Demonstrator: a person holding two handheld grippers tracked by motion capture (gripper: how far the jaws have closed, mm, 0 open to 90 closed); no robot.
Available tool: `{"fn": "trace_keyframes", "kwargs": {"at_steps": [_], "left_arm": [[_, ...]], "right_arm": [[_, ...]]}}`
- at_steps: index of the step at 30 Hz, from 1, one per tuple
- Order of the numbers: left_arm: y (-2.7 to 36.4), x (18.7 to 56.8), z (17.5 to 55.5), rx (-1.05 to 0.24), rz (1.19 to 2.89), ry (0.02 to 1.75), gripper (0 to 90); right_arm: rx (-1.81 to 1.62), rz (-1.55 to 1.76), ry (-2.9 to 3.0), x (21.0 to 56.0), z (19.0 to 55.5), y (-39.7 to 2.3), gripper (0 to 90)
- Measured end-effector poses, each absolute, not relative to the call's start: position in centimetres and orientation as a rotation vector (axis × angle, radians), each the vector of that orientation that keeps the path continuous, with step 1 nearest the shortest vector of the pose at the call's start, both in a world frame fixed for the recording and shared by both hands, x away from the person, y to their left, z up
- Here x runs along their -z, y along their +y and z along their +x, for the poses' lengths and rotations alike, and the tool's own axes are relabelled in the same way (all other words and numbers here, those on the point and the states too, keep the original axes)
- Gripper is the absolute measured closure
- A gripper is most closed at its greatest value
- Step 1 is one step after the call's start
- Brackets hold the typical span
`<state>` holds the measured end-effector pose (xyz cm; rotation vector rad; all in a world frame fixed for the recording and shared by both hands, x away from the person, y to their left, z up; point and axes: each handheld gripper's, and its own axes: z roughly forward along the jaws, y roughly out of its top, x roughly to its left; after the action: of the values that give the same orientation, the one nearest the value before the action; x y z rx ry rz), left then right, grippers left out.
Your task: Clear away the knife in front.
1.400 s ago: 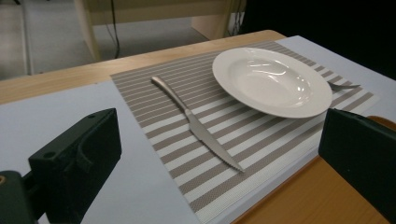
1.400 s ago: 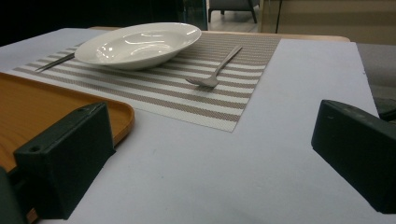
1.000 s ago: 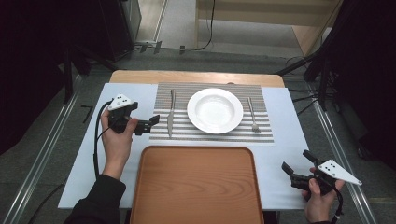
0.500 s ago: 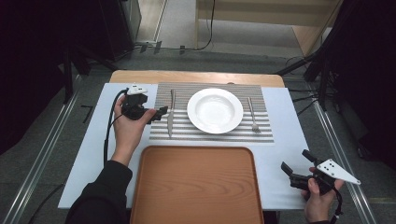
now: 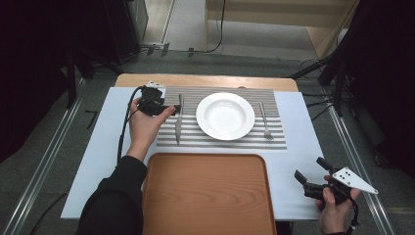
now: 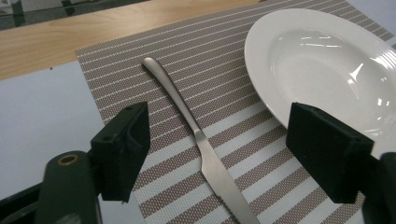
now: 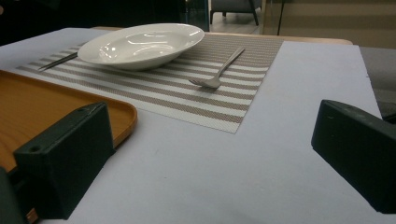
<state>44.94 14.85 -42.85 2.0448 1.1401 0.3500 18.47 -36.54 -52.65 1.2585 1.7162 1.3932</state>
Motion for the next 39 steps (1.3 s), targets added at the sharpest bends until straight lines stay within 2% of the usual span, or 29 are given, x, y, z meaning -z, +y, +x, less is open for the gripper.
{"fn": "trace_keyframes", "kwargs": {"at_steps": [2,5,9,17,19,33,39], "left_arm": [[14.6,43.2,45.4,-0.330,2.062,1.158,27.1],[14.0,43.6,46.2,-0.327,2.106,1.177,27.6],[13.3,43.9,46.9,-0.359,2.136,1.214,35.2],[12.8,44.7,48.0,-0.358,2.184,1.300,39.2],[12.6,44.9,48.1,-0.347,2.200,1.306,44.7],[10.5,46.9,49.2,-0.347,2.286,1.368,50.3],[9.9,47.7,49.3,-0.345,2.308,1.365,56.7]], "right_arm": [[-1.394,1.261,1.716,52.6,18.5,-36.5,0.0],[-1.388,1.260,1.720,52.7,18.5,-36.4,0.0],[-1.387,1.261,1.721,52.7,18.5,-36.4,0.0],[-1.386,1.264,1.722,52.7,18.6,-36.4,0.0],[-1.383,1.265,1.723,52.7,18.6,-36.4,0.0],[-1.376,1.271,1.724,52.7,18.7,-36.4,0.0],[-1.373,1.274,1.722,52.7,18.7,-36.4,0.0]]}}
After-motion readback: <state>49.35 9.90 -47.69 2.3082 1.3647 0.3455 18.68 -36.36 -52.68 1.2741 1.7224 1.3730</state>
